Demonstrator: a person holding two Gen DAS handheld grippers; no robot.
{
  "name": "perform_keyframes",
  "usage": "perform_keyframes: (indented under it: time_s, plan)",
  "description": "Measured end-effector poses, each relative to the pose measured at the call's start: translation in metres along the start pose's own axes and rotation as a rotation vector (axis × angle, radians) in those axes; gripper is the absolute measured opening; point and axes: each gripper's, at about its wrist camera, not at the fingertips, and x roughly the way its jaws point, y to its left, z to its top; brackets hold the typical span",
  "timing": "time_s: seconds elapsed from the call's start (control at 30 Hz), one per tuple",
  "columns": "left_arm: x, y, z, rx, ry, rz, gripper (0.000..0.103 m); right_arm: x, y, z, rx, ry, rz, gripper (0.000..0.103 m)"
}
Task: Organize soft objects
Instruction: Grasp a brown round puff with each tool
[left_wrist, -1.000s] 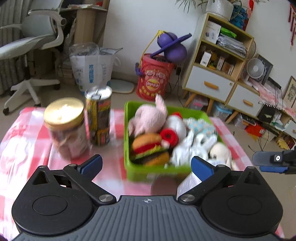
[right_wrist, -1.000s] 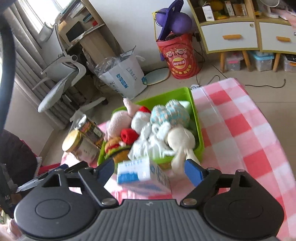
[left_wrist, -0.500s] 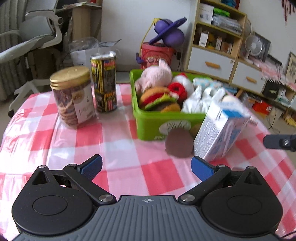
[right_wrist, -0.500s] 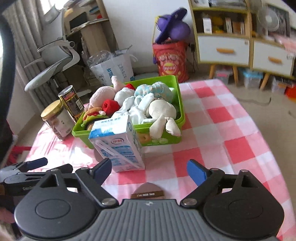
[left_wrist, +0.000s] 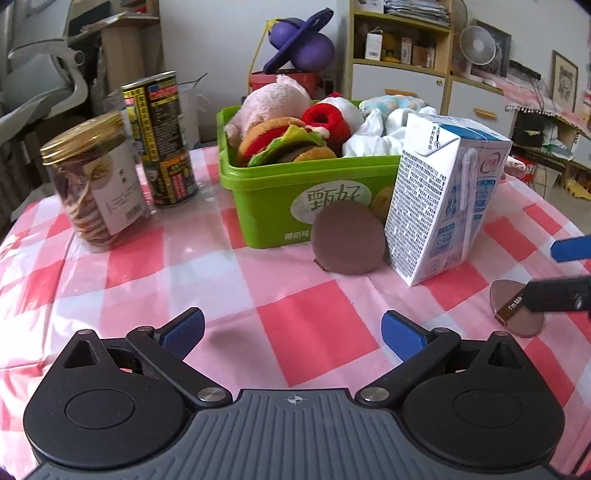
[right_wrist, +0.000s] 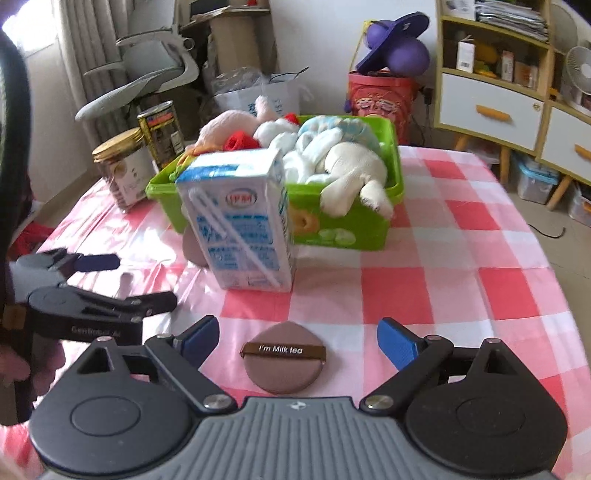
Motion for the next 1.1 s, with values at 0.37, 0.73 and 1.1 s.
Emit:
perform_keyframes:
  time_s: [0.37, 0.73, 1.1]
  plan:
    - [0.014, 0.0, 0.008, -0.017, -0.043, -0.071, 0.092, 0.019, 0.009, -0.014, -0.142, 0.042, 0.001, 0.068]
    - [0.021, -0.007, 0.015, 0.005, -0.08, -0.09, 0.079, 0.023, 0.009, -0.017, -0.179, 0.01, 0.015, 0.065]
    - [0.022, -0.014, 0.019, 0.032, -0.098, -0.111, 0.062, 0.021, 0.01, -0.016, -0.192, 0.003, 0.037, 0.047]
